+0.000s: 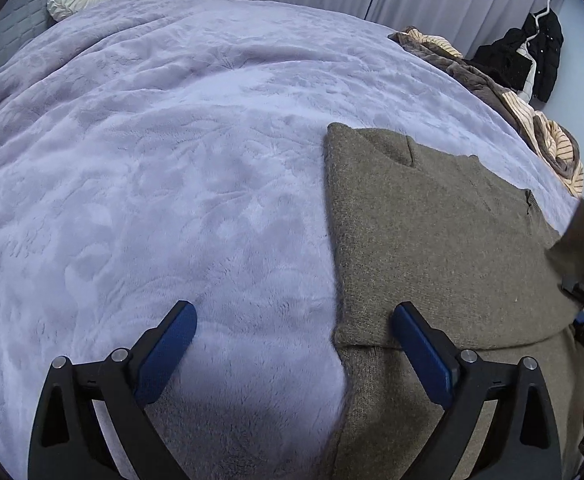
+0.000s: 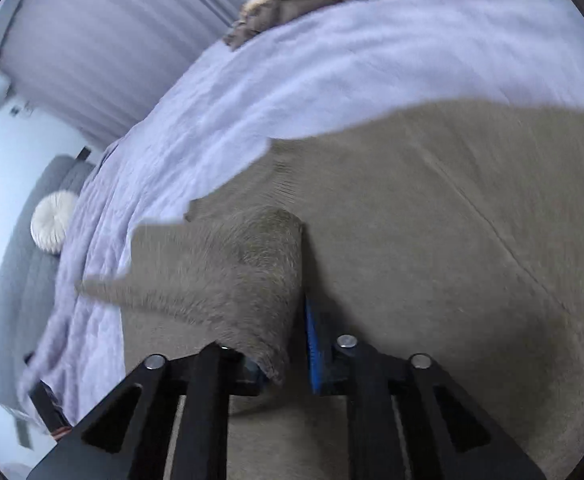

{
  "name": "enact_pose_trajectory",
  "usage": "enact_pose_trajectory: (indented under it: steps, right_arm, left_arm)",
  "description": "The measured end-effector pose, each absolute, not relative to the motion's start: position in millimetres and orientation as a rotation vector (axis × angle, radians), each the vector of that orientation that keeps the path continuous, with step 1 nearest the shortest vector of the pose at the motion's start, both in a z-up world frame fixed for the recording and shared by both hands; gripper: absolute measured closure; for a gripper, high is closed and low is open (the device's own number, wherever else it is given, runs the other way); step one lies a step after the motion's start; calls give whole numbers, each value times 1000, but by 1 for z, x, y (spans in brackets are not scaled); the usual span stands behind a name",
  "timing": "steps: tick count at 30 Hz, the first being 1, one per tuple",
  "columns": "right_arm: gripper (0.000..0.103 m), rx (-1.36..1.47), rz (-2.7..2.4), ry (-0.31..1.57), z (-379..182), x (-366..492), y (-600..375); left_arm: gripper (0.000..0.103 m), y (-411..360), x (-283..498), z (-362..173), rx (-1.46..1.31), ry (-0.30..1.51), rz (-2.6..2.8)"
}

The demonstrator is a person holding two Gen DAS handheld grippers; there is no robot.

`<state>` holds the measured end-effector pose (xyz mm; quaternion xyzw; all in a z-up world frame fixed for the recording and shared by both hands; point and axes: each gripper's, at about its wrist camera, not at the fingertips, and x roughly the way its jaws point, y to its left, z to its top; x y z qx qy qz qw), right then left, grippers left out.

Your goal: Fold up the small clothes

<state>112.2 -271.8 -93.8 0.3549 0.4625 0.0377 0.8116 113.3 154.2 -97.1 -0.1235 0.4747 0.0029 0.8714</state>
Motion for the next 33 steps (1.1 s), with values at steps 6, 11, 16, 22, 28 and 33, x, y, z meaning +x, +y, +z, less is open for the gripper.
enact_pose_trajectory:
  steps: [6,11,16,22,28,33]
  right_arm:
    - [61,827,80,935,-94,104,-297]
    - [59,948,13,941,-90,98,-306]
    - [58,950,329,1003,-87,80,-229]
    - [58,979,602,1151,-123,108,-80]
    - [97,1019,545,1136,-138,133,-37]
    - [97,825,608,1189,-140,148,1]
  left_arm:
    - [4,155,143,-83,-265,992,-3]
    - [4,145,168,-80,-203,1006,-60]
    - [4,150,213,-88,-291,1086,-167]
    - [73,147,242,-108,-323,1177,-208]
    - [93,162,240,-96,-362,1125,-265]
    - [93,176,240,-109,-331,1119,-221]
